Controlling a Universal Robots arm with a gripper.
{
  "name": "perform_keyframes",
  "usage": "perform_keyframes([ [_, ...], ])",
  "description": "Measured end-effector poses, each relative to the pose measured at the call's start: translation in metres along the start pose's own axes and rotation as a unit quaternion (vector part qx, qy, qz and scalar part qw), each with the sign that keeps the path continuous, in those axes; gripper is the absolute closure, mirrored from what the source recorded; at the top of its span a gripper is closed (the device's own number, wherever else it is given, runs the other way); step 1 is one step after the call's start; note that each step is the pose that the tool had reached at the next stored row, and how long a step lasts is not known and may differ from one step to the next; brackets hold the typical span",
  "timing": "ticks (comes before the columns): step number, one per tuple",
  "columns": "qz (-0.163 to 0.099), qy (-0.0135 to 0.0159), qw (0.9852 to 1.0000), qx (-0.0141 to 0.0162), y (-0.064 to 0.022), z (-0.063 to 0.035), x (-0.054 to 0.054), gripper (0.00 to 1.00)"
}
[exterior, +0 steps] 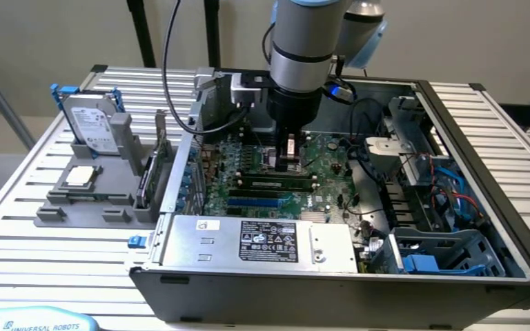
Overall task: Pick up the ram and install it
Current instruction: 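Press down the ram until it locks into place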
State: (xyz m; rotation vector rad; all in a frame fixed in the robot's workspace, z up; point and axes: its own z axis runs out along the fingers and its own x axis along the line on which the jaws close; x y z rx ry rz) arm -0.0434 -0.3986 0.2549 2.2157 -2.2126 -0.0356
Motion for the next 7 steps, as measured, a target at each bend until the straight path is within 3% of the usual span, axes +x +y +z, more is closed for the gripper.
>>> perform_keyframes([
  [7, 0.000, 0.0001, 1.0000, 0.0000, 0.0000, -0.0001, 0.0000, 0.89],
])
